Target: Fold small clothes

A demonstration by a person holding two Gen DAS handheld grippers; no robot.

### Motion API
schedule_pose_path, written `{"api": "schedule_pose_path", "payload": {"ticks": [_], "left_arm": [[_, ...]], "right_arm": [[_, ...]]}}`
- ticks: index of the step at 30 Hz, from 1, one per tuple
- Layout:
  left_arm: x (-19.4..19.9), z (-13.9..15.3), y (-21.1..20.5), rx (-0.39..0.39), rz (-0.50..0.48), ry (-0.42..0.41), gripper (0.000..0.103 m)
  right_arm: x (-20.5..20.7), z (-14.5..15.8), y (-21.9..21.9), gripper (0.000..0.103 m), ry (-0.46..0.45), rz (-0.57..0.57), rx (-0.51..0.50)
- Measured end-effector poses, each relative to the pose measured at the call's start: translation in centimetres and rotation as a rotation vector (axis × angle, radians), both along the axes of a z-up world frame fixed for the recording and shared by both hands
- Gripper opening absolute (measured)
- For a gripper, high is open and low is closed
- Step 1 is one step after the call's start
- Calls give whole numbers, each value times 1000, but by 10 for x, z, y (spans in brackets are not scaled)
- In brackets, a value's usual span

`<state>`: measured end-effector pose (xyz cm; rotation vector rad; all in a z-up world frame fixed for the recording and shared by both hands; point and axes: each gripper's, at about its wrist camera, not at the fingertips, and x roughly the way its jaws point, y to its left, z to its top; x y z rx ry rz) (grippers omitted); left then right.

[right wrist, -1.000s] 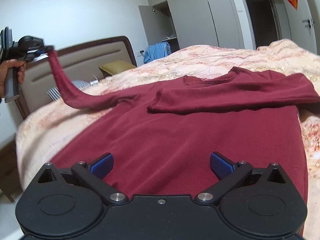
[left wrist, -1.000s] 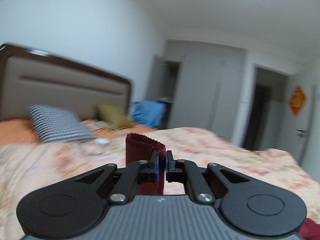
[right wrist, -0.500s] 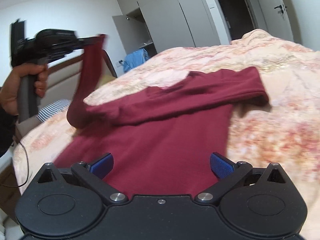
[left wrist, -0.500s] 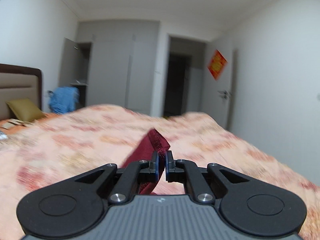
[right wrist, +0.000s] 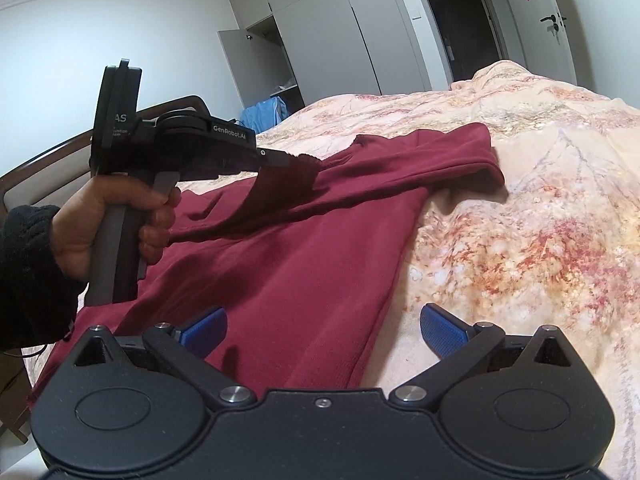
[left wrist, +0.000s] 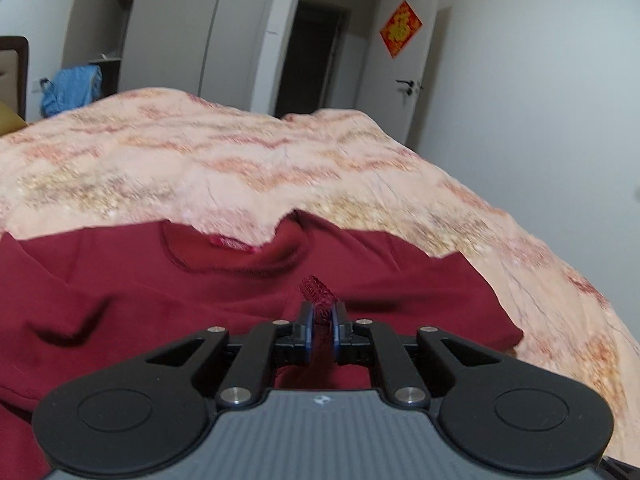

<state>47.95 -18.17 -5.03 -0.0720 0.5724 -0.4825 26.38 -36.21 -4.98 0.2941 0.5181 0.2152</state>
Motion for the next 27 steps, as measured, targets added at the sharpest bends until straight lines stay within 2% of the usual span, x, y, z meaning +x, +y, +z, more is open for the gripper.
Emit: {"api": "schedule_pose_path", "payload": {"ticks": [2,3,4,8,10,15,18,21,23,24,27], "left_arm": [[0,0,2,-15,-20,26,35],[0,1,4,-29,-22,33,59],[-1,2,9,-45,-16,32,70],[-6,12,28,-57,-17,12,80],[-12,18,42,-30,16,-18,94],[-27,22,91,84,113,-78,101],[-37,12,129,173,197,-77,103],[-44,-5,166,307,297,-54,103],[-45,-16,189,367,348,-45,103],[-45,-21,199,379,368,-45,103],[-39,-26,221,332,419,-28,103]], "right_arm": [[0,-1,1,103,-3,-4,-1],[1,-1,1,103,-4,-5,-3],[1,-2,2,103,-5,-6,-7],[1,-4,6,103,-10,-12,-34],[1,-5,9,103,-12,-16,-52],[1,-6,13,103,-10,-24,-87],[2,-5,14,103,-4,-22,-98],[5,-1,13,103,6,-28,-113],[9,4,15,103,4,-34,-139],[13,7,16,103,-1,-36,-155],[33,19,17,103,-21,-43,-185]]}}
